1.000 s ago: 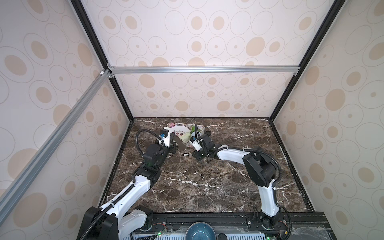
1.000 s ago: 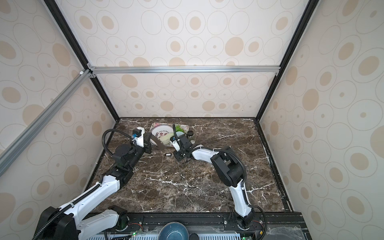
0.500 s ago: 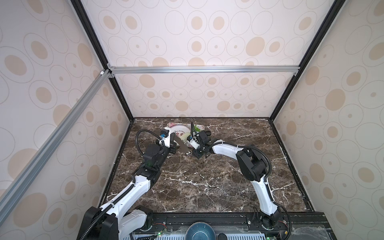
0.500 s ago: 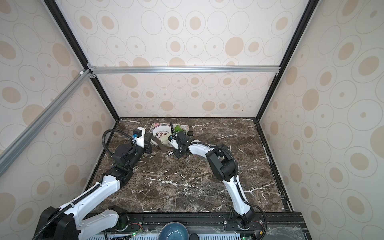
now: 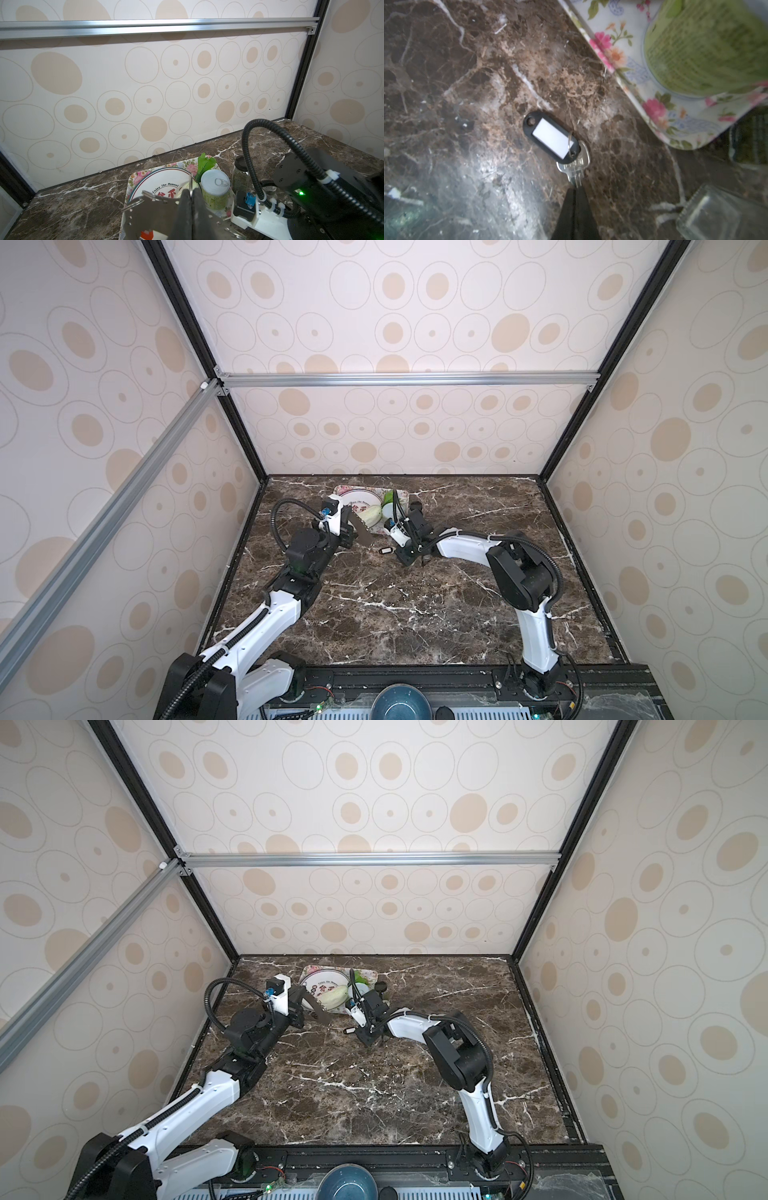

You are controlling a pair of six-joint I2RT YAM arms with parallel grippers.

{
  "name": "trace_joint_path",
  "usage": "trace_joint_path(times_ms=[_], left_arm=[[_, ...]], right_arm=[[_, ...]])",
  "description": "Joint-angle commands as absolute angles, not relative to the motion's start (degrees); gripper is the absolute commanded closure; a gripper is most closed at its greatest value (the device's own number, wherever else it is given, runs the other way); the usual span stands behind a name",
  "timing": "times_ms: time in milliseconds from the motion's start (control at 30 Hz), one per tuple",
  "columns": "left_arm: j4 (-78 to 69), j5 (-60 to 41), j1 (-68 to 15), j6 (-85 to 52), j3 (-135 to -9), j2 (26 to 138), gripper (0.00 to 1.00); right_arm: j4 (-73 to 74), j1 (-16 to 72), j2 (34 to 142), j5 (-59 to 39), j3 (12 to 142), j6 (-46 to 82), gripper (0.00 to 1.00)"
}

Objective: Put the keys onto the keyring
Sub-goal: 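Move the right gripper over the black-tagged key and lower toward its ring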

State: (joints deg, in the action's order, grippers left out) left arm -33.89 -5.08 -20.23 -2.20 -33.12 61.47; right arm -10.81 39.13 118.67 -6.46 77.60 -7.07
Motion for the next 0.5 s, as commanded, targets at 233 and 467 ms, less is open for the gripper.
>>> trace_joint_path(times_ms=[233,467], left_arm=[[-38.14,-6.80,-19.58,-3.34,-33.66,60.81,1.00],[-38.19,-7.44,-19.60,-3.43,-33.83,61.25,1.00]], right_arm=[[-8.44,39.04,107.48,-6.16,57.97,1.65,0.99],[-4.19,39.17,101.13,-5.06,51.37,4.84,0.84]])
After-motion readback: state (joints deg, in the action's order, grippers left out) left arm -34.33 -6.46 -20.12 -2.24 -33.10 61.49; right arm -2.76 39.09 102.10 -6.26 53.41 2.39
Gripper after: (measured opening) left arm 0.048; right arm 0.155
